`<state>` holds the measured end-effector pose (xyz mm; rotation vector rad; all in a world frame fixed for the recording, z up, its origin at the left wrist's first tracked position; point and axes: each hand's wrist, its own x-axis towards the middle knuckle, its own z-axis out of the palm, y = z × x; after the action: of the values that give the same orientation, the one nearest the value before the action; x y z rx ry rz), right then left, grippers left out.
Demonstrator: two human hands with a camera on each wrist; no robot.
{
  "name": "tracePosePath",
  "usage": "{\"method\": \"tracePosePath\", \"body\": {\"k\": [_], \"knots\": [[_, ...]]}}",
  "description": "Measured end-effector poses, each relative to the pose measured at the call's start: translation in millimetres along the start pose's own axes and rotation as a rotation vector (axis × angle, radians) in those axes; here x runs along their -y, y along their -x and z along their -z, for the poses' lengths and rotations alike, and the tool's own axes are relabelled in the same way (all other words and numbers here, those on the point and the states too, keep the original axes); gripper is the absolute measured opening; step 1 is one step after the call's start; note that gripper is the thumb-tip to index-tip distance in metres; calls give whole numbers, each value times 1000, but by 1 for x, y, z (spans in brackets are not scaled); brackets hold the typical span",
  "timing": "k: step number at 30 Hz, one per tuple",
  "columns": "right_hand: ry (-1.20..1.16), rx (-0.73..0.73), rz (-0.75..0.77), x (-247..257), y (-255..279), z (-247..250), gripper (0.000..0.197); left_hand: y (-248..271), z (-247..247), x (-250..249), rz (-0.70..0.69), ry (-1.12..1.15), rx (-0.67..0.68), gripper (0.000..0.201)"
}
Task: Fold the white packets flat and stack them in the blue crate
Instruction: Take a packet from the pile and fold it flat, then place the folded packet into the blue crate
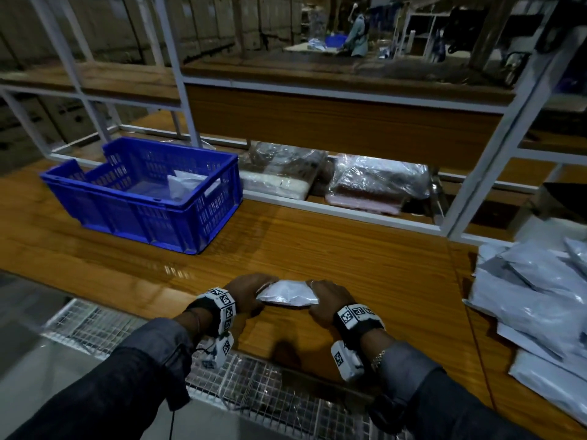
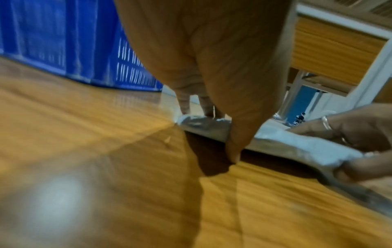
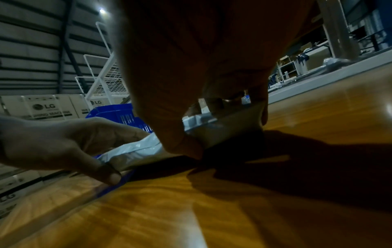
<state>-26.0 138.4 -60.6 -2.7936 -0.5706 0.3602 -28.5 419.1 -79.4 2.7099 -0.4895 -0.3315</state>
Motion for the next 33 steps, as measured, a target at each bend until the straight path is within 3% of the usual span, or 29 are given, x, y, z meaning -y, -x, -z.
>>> {"method": "tracePosePath", "body": {"k": [5, 9, 11, 16, 19, 22, 28, 33], "knots": [[-16, -10, 14, 7, -11, 19, 20, 19, 34, -5, -38, 9, -87, 37], [-62, -86, 43, 24, -22, 47, 39, 40, 78, -1, -42, 88, -268, 20], [-116, -158, 75, 37, -25, 69, 31, 53, 105, 4, -1, 129, -336, 15], [-311, -263, 240, 87, -36, 128, 26, 95, 185, 22, 30, 258, -412, 26], [-414, -296, 383, 124, -49, 155, 19, 117, 235, 29, 28, 303, -490, 18], [-464, -344, 482, 161, -70, 172, 32, 128, 278, 46, -24, 355, -569, 19], [-506, -423, 605, 225, -138, 188, 33, 110, 353, 134, -126, 384, -664, 24], [-423, -545, 553, 270, -232, 192, 36, 69, 414, 222, -138, 250, -588, 22]]}}
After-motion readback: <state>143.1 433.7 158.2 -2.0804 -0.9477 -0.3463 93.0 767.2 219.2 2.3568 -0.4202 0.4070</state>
